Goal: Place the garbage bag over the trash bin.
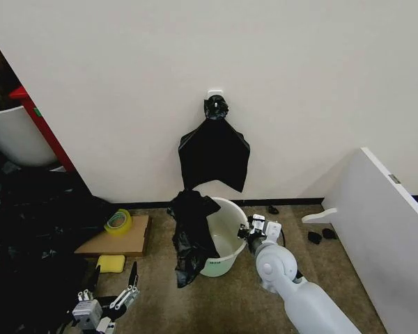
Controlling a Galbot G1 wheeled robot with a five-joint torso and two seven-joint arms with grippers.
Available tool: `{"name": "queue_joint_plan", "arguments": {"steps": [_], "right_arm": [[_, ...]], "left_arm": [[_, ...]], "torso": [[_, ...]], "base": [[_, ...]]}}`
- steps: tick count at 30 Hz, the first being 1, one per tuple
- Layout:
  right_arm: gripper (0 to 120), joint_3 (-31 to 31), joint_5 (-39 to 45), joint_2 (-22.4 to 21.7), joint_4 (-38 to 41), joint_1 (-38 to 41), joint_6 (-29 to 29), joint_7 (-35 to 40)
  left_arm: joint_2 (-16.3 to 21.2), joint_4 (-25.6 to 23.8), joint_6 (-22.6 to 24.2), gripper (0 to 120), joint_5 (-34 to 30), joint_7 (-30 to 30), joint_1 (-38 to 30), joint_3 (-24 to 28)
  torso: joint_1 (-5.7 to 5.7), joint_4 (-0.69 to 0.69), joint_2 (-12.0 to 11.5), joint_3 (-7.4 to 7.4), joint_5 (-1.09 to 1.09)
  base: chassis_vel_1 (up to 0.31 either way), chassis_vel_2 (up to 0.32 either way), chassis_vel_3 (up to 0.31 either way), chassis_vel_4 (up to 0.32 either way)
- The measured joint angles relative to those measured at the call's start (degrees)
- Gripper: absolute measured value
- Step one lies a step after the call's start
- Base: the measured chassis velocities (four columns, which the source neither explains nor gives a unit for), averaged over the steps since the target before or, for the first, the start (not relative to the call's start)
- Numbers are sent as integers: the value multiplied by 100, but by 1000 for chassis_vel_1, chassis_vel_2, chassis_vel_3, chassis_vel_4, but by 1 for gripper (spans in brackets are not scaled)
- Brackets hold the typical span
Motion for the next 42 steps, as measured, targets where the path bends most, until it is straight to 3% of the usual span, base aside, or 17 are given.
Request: {"name": "queue_joint_plan", "arguments": {"steps": [6,10,12,18,20,22,24,32,33,37,39,40,42], "right_arm": [[1,-21,-31,-5,-26,19,15,-91],[11,-22,-24,-82,223,-54,-12,-192],[22,-11,-25,-151,425,-119,-39,-221],[34,46,-57,-255,711,-211,-80,-248],[51,129,-160,-359,956,-315,-158,-269],[51,137,-177,-373,986,-331,-164,-270],[65,285,-555,-610,1484,-673,-231,-335],[87,363,-1545,-848,2373,-1328,-299,-806],[96,272,-1874,-868,2555,-1429,-290,-1007],[100,-303,-2939,-995,2923,-1348,-257,-2148],[100,-1086,-3386,-925,2645,-712,-345,-2560],[100,-1086,-3386,-925,2645,-712,-345,-2560],[100,-1993,-3796,-528,1945,220,-627,-2440]], "left_arm": [[-2,-8,-14,99,14,-3,23,6],[-2,-17,-15,99,15,-4,20,20],[-2,-17,-15,99,22,-5,6,48],[-6,-17,-14,100,28,-5,-22,88],[-10,-17,-13,99,41,-5,-30,113],[-10,-17,-13,99,43,-5,-30,115],[-12,-21,-13,100,57,-14,-31,126],[-17,5,-6,100,107,-48,-65,171],[-26,7,-1,100,133,-58,-76,192],[-55,23,4,100,196,-80,-42,212],[-73,86,-2,99,245,-117,-5,211],[-73,86,-2,99,245,-117,-5,211],[-112,141,15,100,256,-147,-19,197]], "torso": [[0,1,1,1,2],[1,2,1,2,5],[1,1,1,2,2],[1,2,1,2,3],[1,2,1,2,3],[1,2,0,2,3],[1,1,0,1,3],[0,-1,0,0,3],[0,0,0,0,2],[0,-1,0,0,1],[0,1,0,0,2],[0,1,0,0,2],[1,3,-1,2,1]], "base": [[0,0,0,0],[0,0,0,0],[0,0,0,0],[0,0,0,0],[0,0,0,0],[0,0,0,0],[0,0,0,0],[0,0,0,0],[0,0,0,0],[0,0,0,0],[0,0,0,0],[0,0,0,0],[0,0,0,0]]}}
